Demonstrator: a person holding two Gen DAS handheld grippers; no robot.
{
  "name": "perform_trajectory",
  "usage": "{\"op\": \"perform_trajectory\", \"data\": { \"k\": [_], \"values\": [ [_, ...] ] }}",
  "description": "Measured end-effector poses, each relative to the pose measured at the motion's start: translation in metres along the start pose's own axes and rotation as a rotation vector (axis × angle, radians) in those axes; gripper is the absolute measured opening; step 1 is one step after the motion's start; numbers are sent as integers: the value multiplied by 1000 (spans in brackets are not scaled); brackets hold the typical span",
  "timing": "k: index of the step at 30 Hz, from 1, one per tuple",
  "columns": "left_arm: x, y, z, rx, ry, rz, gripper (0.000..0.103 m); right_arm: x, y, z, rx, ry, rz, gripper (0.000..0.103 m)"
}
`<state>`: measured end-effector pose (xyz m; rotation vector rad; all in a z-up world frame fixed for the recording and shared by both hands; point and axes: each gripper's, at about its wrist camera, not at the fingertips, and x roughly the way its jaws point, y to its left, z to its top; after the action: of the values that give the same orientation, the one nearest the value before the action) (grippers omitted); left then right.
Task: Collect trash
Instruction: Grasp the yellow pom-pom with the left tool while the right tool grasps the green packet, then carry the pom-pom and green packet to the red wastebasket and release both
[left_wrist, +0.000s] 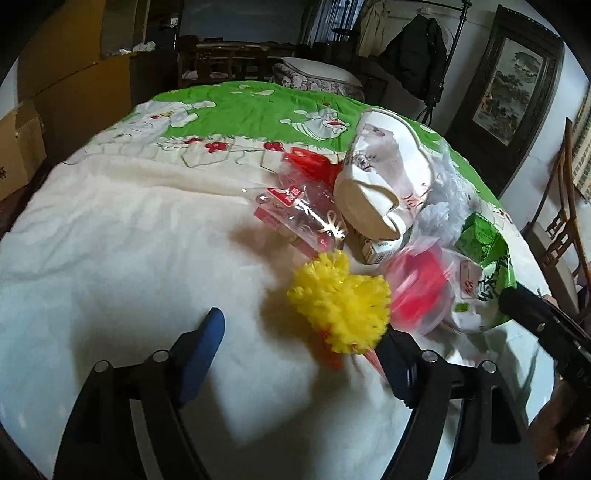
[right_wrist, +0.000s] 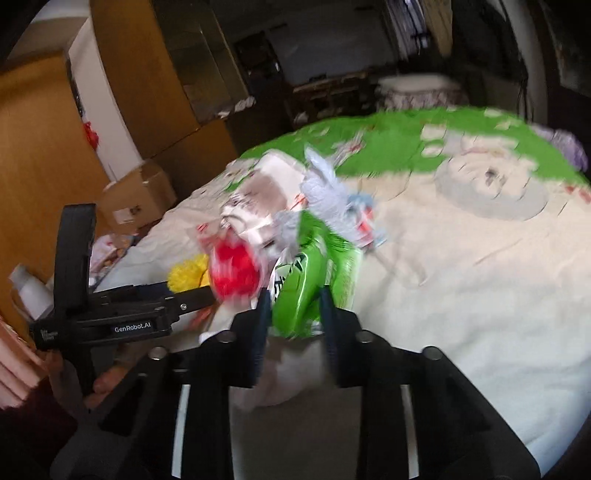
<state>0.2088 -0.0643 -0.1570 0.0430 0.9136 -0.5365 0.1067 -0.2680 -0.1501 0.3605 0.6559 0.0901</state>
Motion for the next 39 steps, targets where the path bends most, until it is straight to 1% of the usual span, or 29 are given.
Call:
{"op": "perform_trajectory", "data": {
  "k": [4, 6, 8, 10, 12, 13, 15, 19, 25, 27, 32, 37, 39],
  "values": [
    [9, 0, 6, -17, 1, -4, 77, -1, -17, 0, 30, 18, -34, 23],
    [11, 0, 9, -25, -4, -18, 76, 3, -25, -2, 61, 46, -16, 27],
    [11, -1, 9, -19, -6, -34, 63, 7, -30, -4, 109, 58, 2, 33],
    [11, -4, 7, 0, -2, -38, 39, 12, -32, -5, 117, 66, 3, 39],
    [5, -4, 5, 1, -7, -55, 35, 13, -31, -7, 116, 61, 3, 40],
    [2, -4, 4, 1, -13, -53, 34, 13, -29, -9, 109, 61, 7, 36],
    [-8, -4, 2, 5, -30, -45, 34, 8, -24, -8, 88, 41, 24, 23],
    [-36, -4, -1, 4, -67, -46, 34, -12, -10, 0, 38, -43, 5, 23],
    [-93, -5, -5, 15, -165, -19, 34, -39, 5, 13, 18, -100, 37, 23],
    [-107, -4, -8, 10, -180, -7, 34, -47, 13, 15, 8, -113, 55, 23],
    [-148, 9, -22, -7, -217, 54, 34, -70, 38, 18, -34, -148, 109, 23],
    [-187, 27, -47, -37, -245, 131, 34, -91, 66, 15, -87, -176, 157, 23],
    [-198, 36, -56, -55, -246, 149, 34, -96, 77, 12, -102, -178, 180, 23]
  ]
}}
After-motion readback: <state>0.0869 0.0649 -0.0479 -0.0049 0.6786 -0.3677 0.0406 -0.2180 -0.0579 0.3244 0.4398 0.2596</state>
